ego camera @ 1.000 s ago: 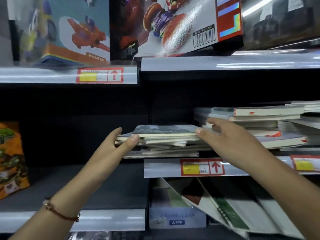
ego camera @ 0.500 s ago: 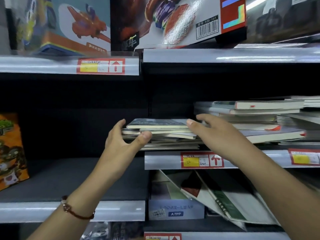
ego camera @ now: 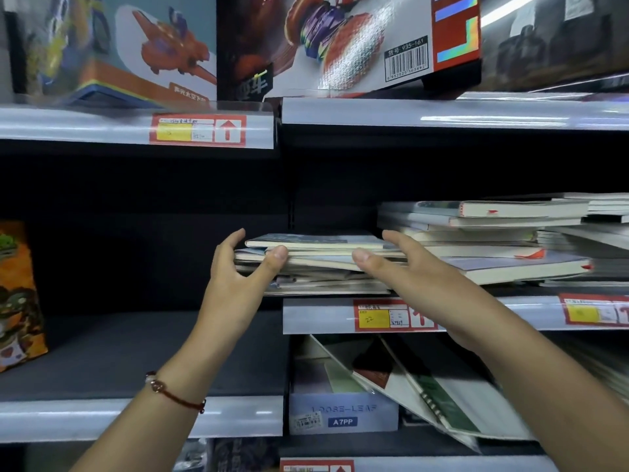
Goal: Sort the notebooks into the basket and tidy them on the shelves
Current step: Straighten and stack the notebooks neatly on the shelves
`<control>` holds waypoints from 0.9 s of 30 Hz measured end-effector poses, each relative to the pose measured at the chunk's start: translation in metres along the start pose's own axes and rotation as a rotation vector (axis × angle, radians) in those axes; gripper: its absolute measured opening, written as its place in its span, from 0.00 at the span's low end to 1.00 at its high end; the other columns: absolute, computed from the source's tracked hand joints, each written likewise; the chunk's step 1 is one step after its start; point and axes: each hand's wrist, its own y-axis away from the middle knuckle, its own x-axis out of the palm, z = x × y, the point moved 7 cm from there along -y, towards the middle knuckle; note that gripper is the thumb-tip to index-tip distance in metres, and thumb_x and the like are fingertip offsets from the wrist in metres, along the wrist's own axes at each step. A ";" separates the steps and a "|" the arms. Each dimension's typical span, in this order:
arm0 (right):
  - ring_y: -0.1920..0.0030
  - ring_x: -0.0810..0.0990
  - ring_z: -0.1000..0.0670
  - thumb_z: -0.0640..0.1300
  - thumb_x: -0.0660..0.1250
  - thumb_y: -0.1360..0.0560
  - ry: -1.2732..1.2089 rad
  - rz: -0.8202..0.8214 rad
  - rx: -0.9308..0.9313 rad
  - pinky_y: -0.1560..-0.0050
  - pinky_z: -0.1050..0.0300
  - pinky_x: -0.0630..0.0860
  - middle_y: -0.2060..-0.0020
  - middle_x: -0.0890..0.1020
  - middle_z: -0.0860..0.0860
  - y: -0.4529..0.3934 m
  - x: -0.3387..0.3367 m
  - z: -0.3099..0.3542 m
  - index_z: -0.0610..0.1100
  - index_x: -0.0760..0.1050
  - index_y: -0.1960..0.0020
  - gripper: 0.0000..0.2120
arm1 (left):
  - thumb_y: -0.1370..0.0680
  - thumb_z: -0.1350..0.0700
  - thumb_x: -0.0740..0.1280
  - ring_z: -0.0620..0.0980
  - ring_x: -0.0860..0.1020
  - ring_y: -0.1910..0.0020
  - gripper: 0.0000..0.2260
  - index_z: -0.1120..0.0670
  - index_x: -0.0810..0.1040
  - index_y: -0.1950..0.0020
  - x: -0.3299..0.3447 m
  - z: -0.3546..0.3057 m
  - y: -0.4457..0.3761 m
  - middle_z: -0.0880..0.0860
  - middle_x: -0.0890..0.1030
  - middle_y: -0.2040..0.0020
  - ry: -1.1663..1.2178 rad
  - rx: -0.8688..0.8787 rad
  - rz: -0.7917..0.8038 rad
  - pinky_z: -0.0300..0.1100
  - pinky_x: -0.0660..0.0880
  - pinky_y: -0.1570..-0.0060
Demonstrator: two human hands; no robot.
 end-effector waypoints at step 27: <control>0.32 0.72 0.52 0.57 0.72 0.26 -0.051 -0.291 -0.114 0.40 0.55 0.70 0.29 0.71 0.56 -0.007 -0.022 -0.015 0.59 0.66 0.26 0.31 | 0.35 0.21 0.60 0.40 0.41 0.21 0.44 0.44 0.68 0.25 0.011 -0.002 0.008 0.39 0.60 0.22 -0.361 0.141 0.102 0.50 0.51 0.24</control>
